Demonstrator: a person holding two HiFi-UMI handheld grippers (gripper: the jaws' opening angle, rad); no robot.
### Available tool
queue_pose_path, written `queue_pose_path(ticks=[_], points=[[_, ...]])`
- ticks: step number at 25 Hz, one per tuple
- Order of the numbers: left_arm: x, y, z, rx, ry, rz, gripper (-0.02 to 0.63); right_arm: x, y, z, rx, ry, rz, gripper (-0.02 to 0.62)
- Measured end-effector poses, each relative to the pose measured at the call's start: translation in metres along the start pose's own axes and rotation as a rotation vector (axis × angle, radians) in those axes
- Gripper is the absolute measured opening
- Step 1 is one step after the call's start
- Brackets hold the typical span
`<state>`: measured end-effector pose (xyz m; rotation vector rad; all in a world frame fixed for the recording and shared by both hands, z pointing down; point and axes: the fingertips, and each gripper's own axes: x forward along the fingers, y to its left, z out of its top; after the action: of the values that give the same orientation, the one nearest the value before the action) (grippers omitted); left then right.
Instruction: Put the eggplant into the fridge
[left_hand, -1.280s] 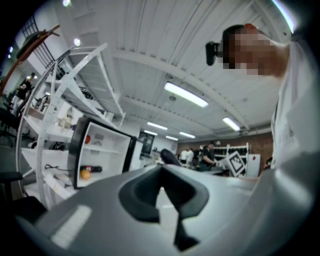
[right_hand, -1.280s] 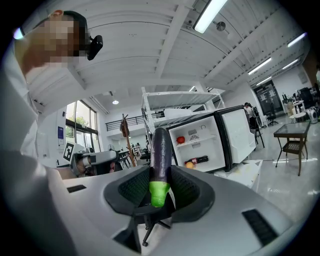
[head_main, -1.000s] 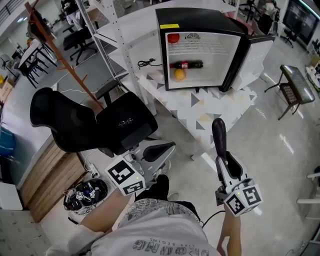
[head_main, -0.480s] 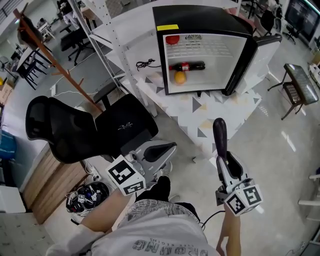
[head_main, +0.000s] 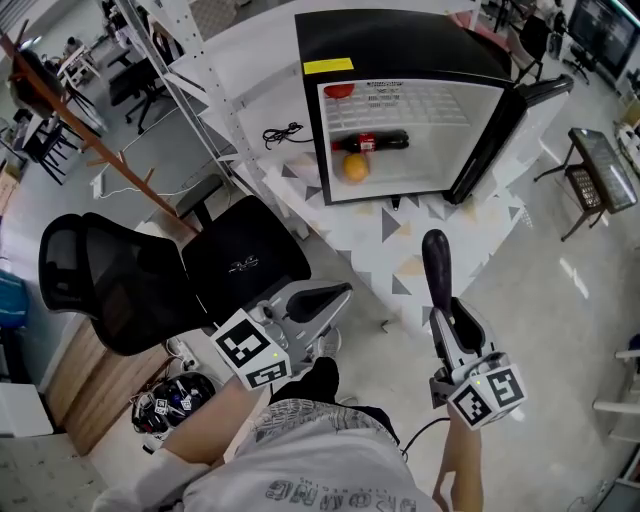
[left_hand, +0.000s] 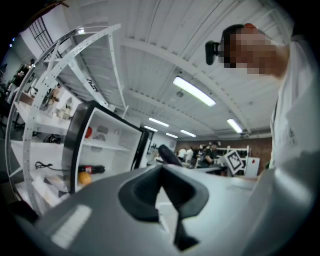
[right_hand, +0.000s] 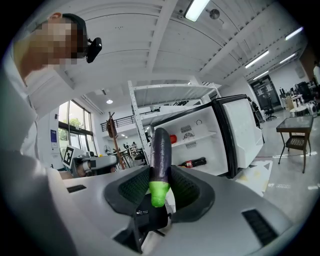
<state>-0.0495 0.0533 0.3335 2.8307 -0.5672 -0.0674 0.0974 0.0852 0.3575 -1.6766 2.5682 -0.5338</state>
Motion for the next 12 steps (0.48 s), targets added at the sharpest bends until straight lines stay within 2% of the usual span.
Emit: queue_pose_path(ticks=[12], points=[[0.037, 0.071, 0.014, -0.037, 0.016, -0.048, 0.006, 0.064, -0.034, 0.018, 0.005, 0.02, -0.067, 0.123]])
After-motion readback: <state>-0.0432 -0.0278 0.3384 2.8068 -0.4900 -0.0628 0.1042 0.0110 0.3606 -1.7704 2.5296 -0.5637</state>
